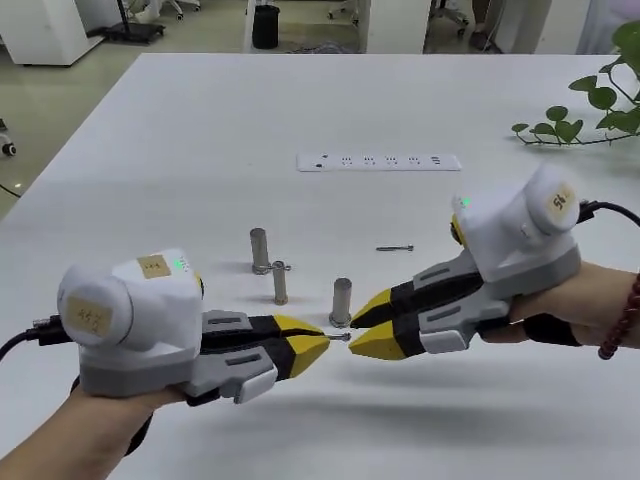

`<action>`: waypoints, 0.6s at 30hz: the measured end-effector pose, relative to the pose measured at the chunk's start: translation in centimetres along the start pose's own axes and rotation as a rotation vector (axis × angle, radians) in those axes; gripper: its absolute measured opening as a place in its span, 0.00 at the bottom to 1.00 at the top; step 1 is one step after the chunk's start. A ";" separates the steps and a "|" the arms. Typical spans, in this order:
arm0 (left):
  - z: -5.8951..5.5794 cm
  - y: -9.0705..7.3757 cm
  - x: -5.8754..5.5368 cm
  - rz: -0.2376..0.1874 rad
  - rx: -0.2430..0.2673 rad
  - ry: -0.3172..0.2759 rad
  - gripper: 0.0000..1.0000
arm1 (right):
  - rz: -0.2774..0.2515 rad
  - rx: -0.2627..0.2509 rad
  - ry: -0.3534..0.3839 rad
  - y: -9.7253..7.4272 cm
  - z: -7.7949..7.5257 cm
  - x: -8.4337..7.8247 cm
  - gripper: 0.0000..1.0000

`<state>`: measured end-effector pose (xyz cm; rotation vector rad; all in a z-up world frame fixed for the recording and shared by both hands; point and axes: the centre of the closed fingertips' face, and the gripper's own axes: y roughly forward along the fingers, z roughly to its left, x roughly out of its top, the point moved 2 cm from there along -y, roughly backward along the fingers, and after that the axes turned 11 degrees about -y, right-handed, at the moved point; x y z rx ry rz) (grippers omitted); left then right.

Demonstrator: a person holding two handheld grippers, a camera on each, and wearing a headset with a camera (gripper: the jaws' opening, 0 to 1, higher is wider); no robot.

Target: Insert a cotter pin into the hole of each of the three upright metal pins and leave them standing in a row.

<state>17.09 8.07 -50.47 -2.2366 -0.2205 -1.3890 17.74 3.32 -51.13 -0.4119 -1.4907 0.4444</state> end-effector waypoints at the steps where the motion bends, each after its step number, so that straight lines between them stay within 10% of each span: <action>1: -0.1 0.0 0.0 0.000 -0.004 0.000 0.00 | 0.000 0.007 0.002 0.0 0.1 0.0 0.12; 18: -2.0 0.0 -0.3 0.003 -0.102 0.004 0.00 | 0.002 0.103 -0.011 0.7 2.0 0.0 0.04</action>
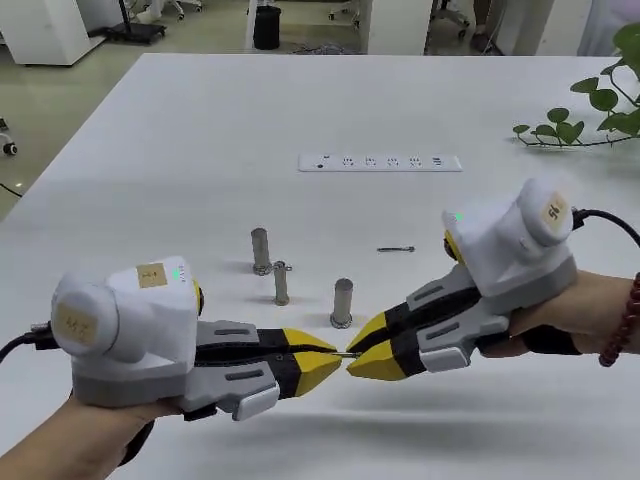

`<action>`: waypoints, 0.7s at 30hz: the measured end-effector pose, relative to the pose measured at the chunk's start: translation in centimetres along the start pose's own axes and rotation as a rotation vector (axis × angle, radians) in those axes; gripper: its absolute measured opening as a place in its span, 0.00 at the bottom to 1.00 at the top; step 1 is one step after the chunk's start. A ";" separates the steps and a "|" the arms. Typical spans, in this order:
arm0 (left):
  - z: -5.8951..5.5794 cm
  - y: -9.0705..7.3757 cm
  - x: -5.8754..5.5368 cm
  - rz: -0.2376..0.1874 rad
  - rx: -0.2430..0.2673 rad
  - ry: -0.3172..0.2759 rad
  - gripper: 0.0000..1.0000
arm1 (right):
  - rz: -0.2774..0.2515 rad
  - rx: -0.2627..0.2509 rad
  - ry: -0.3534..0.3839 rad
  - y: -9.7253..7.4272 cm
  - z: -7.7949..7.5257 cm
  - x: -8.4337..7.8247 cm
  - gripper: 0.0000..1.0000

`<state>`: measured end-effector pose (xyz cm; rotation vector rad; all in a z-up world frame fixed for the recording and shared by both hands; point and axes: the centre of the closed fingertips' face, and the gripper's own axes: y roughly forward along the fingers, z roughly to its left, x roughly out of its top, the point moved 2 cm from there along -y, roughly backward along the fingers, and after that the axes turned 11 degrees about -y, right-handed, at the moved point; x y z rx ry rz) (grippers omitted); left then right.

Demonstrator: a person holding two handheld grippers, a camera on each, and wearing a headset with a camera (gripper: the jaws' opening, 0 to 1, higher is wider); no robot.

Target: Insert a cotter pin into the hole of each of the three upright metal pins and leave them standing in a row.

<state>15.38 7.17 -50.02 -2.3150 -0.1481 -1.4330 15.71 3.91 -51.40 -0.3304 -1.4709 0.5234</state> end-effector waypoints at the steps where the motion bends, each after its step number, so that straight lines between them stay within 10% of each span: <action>1: 0.0 0.0 0.0 0.001 -0.001 0.001 0.00 | 0.000 0.004 -0.001 0.0 0.1 0.0 0.02; 21: 0.6 0.0 -0.7 0.020 0.019 -0.007 0.00 | 0.116 -0.012 -0.196 0.3 -0.3 -0.2 0.00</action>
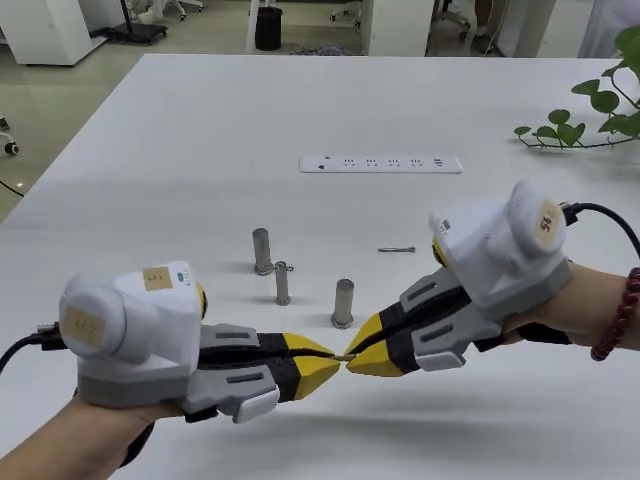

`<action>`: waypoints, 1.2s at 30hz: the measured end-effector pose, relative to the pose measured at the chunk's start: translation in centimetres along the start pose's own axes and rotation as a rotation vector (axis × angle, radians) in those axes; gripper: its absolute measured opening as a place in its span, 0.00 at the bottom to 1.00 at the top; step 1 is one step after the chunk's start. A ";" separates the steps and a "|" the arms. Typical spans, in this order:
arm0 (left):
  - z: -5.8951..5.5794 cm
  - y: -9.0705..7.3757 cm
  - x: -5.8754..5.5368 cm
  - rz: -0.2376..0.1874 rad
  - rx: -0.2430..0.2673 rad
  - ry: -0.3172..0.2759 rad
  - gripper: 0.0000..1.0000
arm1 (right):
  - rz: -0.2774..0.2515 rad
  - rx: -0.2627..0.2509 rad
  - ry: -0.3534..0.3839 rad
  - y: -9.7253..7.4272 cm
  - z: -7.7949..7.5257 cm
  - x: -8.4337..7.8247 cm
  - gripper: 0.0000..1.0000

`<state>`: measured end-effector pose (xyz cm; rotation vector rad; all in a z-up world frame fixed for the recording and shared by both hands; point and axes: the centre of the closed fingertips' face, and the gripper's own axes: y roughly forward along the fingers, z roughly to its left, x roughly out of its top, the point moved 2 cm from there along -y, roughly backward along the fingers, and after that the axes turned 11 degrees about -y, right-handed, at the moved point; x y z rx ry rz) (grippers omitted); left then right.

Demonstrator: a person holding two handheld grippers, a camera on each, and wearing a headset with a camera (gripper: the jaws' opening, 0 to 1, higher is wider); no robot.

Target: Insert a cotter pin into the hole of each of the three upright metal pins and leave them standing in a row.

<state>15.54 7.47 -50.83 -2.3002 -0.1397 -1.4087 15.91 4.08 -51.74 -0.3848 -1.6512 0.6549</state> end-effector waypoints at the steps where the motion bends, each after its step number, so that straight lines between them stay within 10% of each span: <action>1: 0.0 0.0 0.0 0.002 0.003 0.004 0.00 | 0.005 0.002 -0.010 0.0 0.0 0.0 0.00; 18: 1.1 0.5 0.0 0.011 0.078 0.016 0.04 | 0.062 -0.021 -0.045 -0.3 -0.5 -0.9 0.00; 36: 3.1 0.3 1.9 -0.114 0.201 -0.003 0.17 | 0.134 -0.148 -0.006 -2.5 -3.3 -3.3 0.00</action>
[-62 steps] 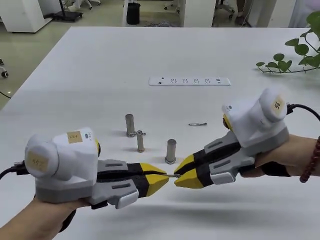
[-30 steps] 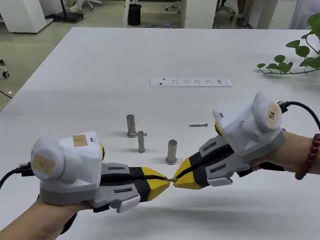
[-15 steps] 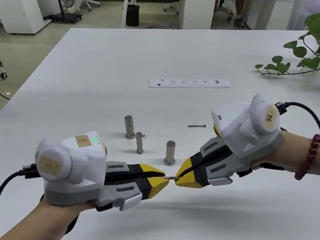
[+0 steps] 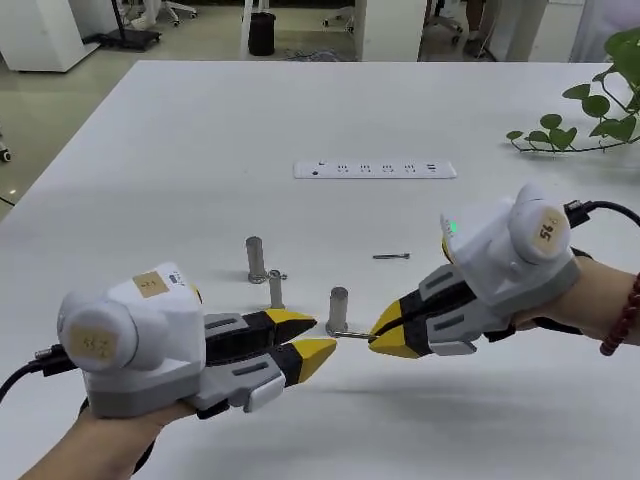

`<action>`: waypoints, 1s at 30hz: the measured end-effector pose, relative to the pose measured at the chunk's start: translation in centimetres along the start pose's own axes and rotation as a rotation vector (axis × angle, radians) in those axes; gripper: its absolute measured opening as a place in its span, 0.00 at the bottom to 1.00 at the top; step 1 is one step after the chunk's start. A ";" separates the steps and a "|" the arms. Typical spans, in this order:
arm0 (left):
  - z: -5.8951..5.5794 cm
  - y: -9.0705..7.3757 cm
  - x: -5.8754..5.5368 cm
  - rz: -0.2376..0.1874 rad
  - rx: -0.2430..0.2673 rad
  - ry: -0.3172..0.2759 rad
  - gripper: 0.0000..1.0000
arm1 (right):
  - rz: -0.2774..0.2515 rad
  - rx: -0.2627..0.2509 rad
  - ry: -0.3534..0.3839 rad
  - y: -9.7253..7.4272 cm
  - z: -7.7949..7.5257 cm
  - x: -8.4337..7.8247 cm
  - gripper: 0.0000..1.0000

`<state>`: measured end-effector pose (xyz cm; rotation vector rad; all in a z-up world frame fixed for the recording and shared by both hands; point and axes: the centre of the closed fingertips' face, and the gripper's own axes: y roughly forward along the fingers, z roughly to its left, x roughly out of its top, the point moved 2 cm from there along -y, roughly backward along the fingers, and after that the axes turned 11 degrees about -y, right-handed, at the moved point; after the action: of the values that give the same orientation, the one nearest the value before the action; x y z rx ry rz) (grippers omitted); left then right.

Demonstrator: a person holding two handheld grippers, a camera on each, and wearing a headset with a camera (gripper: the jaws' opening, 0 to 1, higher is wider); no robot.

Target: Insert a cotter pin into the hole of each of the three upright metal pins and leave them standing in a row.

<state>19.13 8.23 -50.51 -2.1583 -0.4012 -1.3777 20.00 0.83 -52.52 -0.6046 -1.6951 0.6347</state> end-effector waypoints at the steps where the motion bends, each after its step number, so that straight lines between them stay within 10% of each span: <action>1: 0.2 0.1 0.0 -0.002 0.011 0.006 0.18 | 0.003 -0.007 0.004 0.0 -0.2 -0.2 0.00; 15: 2.5 1.7 0.0 -0.013 0.196 0.042 0.27 | 0.053 -0.072 0.028 -0.3 -2.5 -2.3 0.00; 30: 4.3 4.4 -1.3 0.025 0.270 0.018 0.30 | 0.072 -0.085 0.030 0.1 -4.5 -3.8 0.00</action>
<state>23.97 7.25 -54.36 -1.9232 -0.5198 -1.2504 25.14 -1.35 -54.41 -0.7353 -1.6847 0.6044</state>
